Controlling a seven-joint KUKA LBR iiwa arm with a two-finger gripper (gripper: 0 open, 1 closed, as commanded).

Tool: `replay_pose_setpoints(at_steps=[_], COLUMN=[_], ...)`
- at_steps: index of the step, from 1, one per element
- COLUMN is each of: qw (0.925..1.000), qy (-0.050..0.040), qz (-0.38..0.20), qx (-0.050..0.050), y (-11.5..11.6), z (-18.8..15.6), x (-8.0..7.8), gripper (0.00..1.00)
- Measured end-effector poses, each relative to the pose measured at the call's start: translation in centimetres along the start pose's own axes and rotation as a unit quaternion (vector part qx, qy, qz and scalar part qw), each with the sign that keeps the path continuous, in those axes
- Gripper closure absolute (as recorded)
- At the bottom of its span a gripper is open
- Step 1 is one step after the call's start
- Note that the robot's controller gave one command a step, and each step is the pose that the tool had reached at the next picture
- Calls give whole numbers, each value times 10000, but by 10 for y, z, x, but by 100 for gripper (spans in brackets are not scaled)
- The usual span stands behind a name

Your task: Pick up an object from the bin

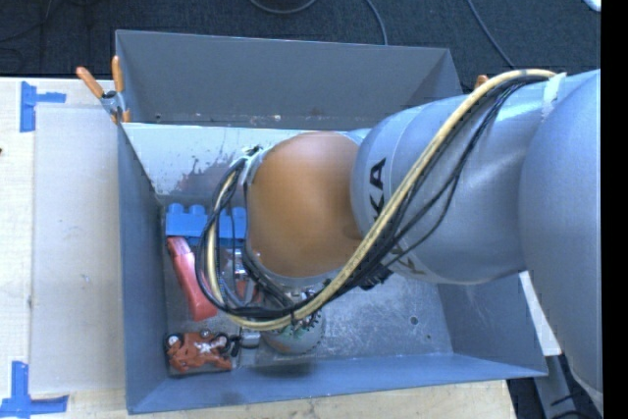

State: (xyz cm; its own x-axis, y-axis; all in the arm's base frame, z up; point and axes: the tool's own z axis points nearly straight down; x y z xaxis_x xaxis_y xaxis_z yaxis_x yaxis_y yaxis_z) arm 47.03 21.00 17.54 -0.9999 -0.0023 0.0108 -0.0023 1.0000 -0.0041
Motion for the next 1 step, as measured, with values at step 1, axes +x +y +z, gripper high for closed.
replay_pose_setpoints(at_steps=[1], qw=[10000], qy=[-38], qz=[18], qx=[-15], y=[-1], z=[-4], x=[-2], gripper=[0])
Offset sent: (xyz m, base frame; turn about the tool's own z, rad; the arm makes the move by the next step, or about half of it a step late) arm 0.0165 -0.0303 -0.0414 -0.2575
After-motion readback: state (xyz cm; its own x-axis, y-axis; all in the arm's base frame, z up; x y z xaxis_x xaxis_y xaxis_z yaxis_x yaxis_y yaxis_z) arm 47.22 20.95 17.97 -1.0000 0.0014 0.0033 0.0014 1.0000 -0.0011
